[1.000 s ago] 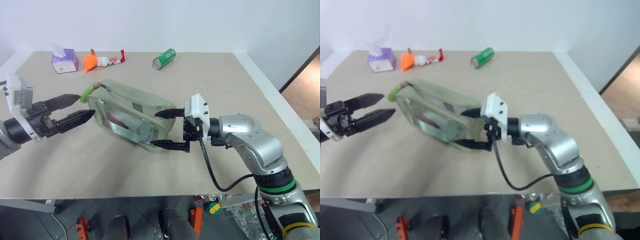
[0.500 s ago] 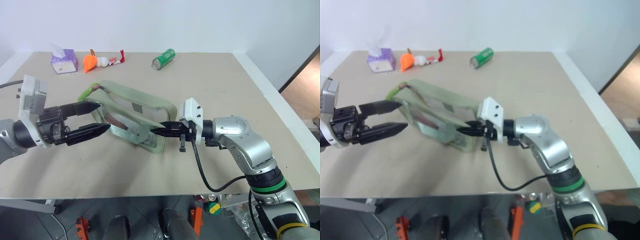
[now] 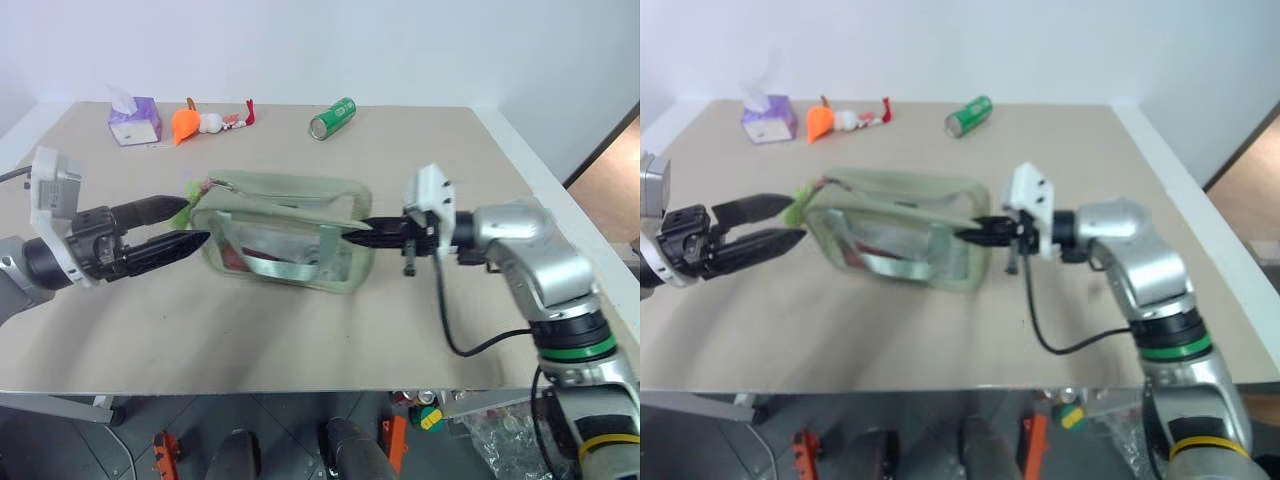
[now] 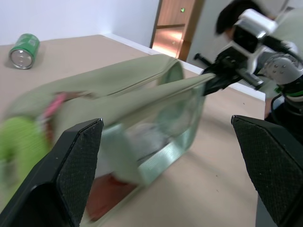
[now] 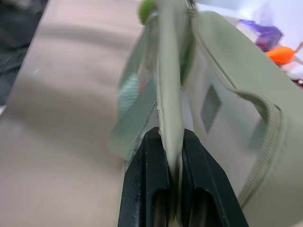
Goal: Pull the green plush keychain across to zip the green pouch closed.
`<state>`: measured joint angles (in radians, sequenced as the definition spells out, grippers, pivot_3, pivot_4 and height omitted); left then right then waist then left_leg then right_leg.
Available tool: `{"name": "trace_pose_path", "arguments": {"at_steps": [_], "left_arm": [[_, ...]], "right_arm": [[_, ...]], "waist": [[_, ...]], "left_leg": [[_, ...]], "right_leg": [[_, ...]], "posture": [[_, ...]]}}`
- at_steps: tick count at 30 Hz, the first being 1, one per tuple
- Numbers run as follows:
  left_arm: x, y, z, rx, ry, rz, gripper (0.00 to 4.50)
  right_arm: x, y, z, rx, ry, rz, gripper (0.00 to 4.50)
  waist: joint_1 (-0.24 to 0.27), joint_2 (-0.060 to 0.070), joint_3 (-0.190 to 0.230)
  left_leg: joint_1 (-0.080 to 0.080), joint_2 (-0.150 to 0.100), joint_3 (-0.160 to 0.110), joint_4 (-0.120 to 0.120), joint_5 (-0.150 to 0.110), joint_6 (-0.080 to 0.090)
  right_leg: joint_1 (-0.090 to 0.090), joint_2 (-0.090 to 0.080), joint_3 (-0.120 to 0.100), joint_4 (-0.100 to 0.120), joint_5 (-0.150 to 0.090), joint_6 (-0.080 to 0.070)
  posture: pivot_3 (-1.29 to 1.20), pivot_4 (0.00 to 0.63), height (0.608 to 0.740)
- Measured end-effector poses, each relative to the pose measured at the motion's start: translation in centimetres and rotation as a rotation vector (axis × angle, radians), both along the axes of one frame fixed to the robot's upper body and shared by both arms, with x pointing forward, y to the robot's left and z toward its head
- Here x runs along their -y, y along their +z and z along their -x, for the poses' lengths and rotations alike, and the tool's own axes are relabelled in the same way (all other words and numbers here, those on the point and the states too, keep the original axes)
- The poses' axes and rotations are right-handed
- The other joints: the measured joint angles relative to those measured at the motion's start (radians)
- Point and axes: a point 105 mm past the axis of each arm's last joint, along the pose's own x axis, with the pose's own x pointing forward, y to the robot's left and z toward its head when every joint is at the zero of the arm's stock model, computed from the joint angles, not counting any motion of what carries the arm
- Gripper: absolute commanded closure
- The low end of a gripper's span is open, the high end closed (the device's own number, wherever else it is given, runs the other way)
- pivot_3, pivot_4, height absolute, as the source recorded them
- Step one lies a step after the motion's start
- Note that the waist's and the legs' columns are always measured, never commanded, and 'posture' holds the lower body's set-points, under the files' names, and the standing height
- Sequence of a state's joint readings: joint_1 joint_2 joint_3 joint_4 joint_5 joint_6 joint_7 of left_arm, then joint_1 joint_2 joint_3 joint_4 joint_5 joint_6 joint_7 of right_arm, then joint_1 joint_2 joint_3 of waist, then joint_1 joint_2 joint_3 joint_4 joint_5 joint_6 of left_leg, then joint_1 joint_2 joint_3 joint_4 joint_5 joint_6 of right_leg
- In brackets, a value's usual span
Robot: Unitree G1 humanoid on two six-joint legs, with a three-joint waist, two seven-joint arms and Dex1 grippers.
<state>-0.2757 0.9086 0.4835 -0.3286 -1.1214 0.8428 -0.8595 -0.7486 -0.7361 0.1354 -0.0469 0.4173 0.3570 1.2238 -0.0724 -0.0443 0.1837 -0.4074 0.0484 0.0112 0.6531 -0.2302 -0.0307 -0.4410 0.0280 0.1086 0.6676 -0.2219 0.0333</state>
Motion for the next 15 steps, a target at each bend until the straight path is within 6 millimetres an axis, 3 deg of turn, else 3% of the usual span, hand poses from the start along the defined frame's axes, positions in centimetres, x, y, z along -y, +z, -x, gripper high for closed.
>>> {"name": "trace_pose_path", "arguments": {"at_steps": [5, 11, 12, 14, 15], "left_arm": [[0.0, 0.0, -0.1, 0.005, 0.009, 0.019, 0.00], [-0.7, -0.1, -0.1, 0.005, 0.046, 0.038, 0.00], [-0.7, -0.1, 0.0, 0.005, 0.047, 0.038, 0.00], [-0.7, -0.1, 0.1, 0.005, 0.051, 0.044, 0.00], [-0.6, -0.1, 0.1, 0.007, 0.051, 0.043, 0.00]], "right_arm": [[1.2, 0.2, -0.2, 0.005, 0.074, 0.063, 4.47], [1.2, -0.8, 0.3, 0.001, 0.165, 0.121, 4.47], [1.1, -0.8, 0.2, 0.002, 0.163, 0.121, 4.12], [0.9, -0.7, -2.6, 0.019, 0.051, 0.092, 3.25], [0.8, -0.7, -2.9, 0.020, 0.039, 0.086, 2.96]], "waist": [[-0.002, 0.001, 0.001], [-0.003, 0.001, 0.001], [-0.004, 0.001, 0.001], [-0.012, 0.001, 0.001], [-0.012, 0.001, 0.001]], "left_leg": [[0.000, 0.000, 0.000, 0.000, 0.000, 0.000], [0.000, 0.000, 0.000, 0.000, 0.000, 0.000], [0.001, 0.000, 0.000, 0.000, 0.000, 0.000], [0.003, 0.001, 0.003, 0.001, 0.001, 0.000], [0.003, 0.001, 0.003, 0.001, 0.002, 0.000]], "right_leg": [[0.000, 0.000, 0.000, 0.000, 0.000, 0.000], [0.000, 0.000, 0.000, 0.000, 0.000, 0.000], [0.000, 0.000, 0.000, 0.000, 0.000, 0.000], [0.000, 0.001, 0.000, 0.001, 0.004, -0.002], [0.000, 0.001, 0.000, 0.001, 0.005, -0.002]], "posture": [[0.00, 0.150, 0.740], [0.00, 0.150, 0.740], [0.00, 0.150, 0.740], [0.00, 0.150, 0.740], [0.00, 0.150, 0.740]]}}
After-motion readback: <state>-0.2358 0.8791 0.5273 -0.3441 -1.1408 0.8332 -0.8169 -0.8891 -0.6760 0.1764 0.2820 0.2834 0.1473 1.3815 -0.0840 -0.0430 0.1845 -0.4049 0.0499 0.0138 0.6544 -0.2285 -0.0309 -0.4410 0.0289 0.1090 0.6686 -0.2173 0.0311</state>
